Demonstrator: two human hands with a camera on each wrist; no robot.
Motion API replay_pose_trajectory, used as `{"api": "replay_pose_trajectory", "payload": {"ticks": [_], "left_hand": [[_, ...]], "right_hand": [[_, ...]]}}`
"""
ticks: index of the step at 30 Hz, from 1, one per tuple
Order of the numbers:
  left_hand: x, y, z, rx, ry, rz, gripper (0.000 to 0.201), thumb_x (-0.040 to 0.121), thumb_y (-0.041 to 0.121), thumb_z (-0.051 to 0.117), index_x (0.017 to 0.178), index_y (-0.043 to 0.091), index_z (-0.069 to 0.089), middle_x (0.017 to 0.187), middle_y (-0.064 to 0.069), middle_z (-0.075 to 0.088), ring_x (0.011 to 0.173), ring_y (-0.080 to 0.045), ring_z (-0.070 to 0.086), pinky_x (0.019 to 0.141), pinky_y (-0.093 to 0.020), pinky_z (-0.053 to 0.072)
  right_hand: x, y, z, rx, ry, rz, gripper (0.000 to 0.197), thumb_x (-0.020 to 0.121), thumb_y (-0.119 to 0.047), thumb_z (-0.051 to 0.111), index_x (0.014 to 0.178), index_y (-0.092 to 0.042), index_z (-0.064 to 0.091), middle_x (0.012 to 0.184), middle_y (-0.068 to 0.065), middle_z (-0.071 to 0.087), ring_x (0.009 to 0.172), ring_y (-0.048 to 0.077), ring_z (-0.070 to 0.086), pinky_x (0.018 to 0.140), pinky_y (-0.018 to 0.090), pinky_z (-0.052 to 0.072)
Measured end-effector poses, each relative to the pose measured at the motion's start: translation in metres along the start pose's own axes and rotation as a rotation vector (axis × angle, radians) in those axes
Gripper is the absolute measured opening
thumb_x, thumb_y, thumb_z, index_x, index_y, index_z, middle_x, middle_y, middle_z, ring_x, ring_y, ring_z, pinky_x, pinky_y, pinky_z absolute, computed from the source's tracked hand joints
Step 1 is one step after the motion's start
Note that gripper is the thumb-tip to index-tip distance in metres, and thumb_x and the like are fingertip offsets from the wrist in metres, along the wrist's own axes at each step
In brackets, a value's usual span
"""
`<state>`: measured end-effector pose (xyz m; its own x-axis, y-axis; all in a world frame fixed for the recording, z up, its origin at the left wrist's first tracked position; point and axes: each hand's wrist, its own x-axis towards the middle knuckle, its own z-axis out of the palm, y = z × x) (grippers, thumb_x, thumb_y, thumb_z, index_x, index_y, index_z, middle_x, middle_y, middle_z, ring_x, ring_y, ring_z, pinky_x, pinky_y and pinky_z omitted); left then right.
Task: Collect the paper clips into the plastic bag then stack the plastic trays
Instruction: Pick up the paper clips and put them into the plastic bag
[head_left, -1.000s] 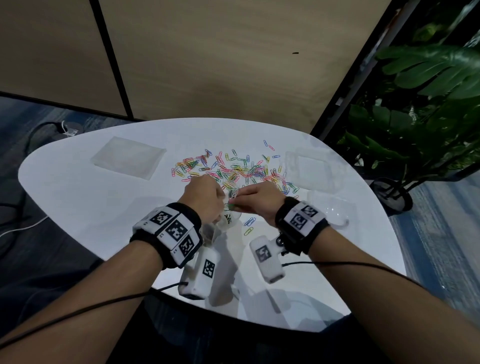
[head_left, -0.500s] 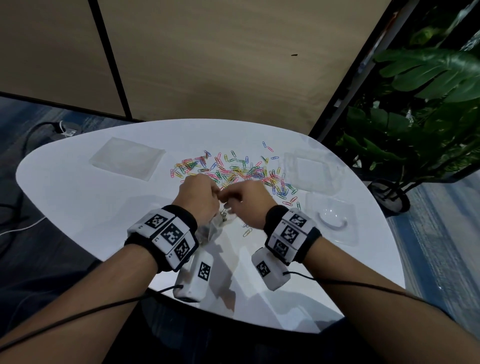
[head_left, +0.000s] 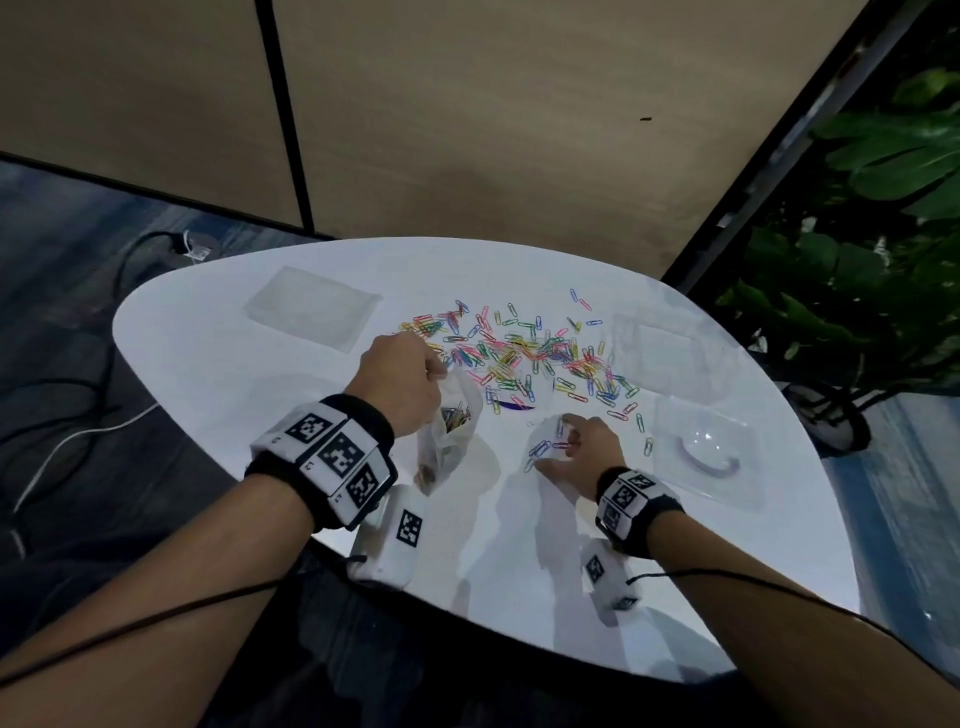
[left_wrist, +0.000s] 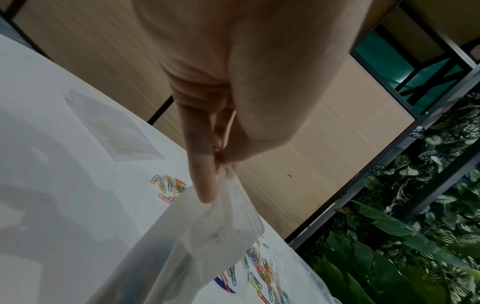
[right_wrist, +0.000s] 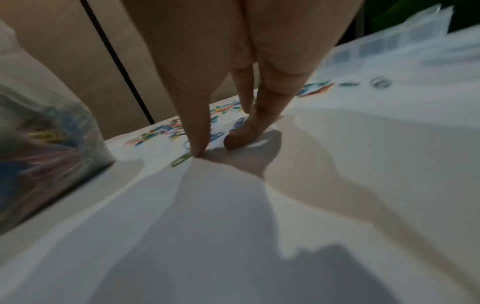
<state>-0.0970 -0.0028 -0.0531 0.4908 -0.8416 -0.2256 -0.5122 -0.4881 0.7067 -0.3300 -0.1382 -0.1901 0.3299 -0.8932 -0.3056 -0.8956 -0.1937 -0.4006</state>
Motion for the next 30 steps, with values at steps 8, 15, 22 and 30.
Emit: {"api": "replay_pose_trajectory", "payload": {"ticks": [8, 15, 22, 30], "left_hand": [[0.001, -0.011, -0.007, 0.005, 0.004, -0.013, 0.027, 0.092, 0.005, 0.052, 0.104, 0.012, 0.075, 0.116, -0.013, 0.068, 0.094, -0.033, 0.073, 0.092, -0.041, 0.059], [0.003, -0.016, -0.01, 0.017, 0.001, -0.017, 0.027, 0.092, 0.005, 0.052, 0.102, 0.012, 0.076, 0.111, -0.015, 0.07, 0.093, -0.035, 0.073, 0.091, -0.042, 0.06], [0.0, -0.01, -0.002, 0.049, -0.037, -0.023, 0.028, 0.092, 0.006, 0.051, 0.107, 0.014, 0.075, 0.113, -0.017, 0.069, 0.094, -0.035, 0.073, 0.093, -0.041, 0.058], [0.002, -0.001, 0.003, 0.072, -0.06, -0.034, 0.028, 0.093, 0.006, 0.052, 0.109, 0.011, 0.074, 0.114, -0.015, 0.07, 0.099, -0.034, 0.072, 0.095, -0.04, 0.057]], "right_hand": [[0.047, -0.046, 0.012, -0.022, 0.084, -0.13, 0.072, 0.079, -0.025, 0.073, 0.144, -0.023, 0.041, 0.147, 0.009, 0.033, 0.123, 0.029, 0.051, 0.101, 0.034, 0.047], [0.067, -0.062, 0.011, -0.524, 0.019, -0.432, 0.042, 0.088, -0.001, 0.059, 0.128, -0.017, 0.061, 0.115, 0.01, 0.062, 0.102, 0.03, 0.059, 0.087, 0.036, 0.054], [0.061, -0.061, 0.0, -0.42, 0.011, -0.17, 0.017, 0.087, -0.003, 0.057, 0.085, -0.004, 0.074, 0.09, 0.009, 0.072, 0.078, 0.022, 0.068, 0.074, 0.029, 0.06], [0.055, -0.051, -0.047, 0.787, -0.122, 0.216, 0.023, 0.074, -0.012, 0.082, 0.092, 0.001, 0.076, 0.102, 0.017, 0.075, 0.086, 0.022, 0.073, 0.086, 0.034, 0.059]]}}
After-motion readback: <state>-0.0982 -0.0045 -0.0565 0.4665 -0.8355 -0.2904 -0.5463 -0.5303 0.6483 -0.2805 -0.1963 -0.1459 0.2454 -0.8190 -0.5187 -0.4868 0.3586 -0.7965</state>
